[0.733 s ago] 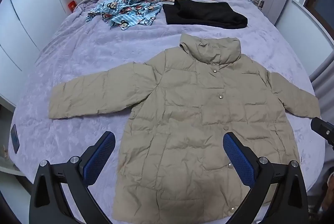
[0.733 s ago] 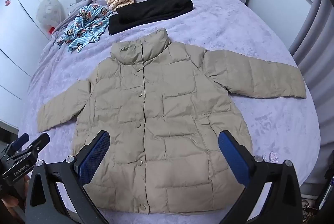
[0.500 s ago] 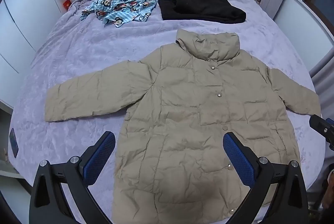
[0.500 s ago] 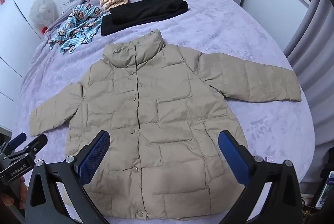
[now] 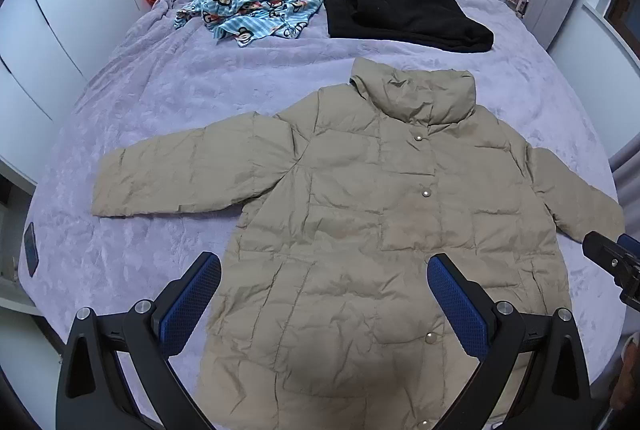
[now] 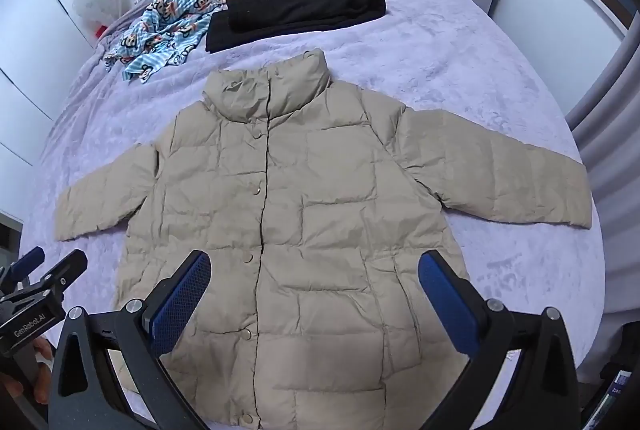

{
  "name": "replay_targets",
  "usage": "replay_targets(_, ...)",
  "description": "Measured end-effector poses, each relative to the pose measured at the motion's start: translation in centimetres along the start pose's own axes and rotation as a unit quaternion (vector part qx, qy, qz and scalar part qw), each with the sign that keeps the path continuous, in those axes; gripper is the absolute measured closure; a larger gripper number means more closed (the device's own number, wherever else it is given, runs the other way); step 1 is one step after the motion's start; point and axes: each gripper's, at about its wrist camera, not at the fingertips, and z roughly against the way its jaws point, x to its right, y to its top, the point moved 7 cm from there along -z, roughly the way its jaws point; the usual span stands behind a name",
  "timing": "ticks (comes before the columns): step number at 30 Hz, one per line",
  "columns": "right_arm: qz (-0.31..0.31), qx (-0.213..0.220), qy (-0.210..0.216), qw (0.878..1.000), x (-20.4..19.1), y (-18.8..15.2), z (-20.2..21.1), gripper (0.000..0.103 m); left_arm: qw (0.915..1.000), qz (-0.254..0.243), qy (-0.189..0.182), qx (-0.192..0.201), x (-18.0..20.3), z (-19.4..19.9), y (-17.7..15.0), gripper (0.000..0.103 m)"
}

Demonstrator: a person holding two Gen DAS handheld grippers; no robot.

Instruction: Fold large clothes

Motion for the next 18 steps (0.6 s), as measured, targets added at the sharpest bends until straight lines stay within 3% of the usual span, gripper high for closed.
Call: replay_targets(18, -0.015, -0.009, 0.000, 1.000, -0.2, 0.8, -1.7, 0.000, 0.9999, -0.013, 0.003, -0.004, 0.1, -1.1, 1.6, 0.000)
